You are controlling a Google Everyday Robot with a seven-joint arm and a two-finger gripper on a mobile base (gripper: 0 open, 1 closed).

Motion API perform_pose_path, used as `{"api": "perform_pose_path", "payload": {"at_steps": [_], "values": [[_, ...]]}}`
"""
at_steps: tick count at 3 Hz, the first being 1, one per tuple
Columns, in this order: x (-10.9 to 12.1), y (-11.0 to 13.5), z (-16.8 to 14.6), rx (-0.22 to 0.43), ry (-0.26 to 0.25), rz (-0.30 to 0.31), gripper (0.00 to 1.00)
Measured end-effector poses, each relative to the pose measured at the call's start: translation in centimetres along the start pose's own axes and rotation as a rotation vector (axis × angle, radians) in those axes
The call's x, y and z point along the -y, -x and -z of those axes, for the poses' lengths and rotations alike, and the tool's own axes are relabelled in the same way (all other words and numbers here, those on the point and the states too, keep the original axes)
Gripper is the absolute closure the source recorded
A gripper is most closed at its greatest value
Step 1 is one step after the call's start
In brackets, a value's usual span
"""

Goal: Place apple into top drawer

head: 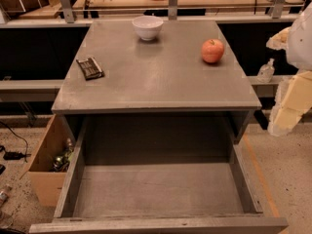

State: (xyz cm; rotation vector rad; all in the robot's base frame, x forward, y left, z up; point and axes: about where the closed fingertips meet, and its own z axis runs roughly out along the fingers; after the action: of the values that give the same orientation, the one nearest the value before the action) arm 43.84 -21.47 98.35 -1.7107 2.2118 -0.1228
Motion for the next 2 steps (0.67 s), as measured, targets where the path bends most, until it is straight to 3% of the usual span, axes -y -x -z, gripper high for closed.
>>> {"api": "perform_pose_path", "payload": {"at_steps": [1, 2], "values": [[0.0, 0.0, 0.0, 0.0, 0.0, 0.0, 0.0], [1.7, -0.1, -1.1, 0.048, -0.044, -0.036, 0.0]]}}
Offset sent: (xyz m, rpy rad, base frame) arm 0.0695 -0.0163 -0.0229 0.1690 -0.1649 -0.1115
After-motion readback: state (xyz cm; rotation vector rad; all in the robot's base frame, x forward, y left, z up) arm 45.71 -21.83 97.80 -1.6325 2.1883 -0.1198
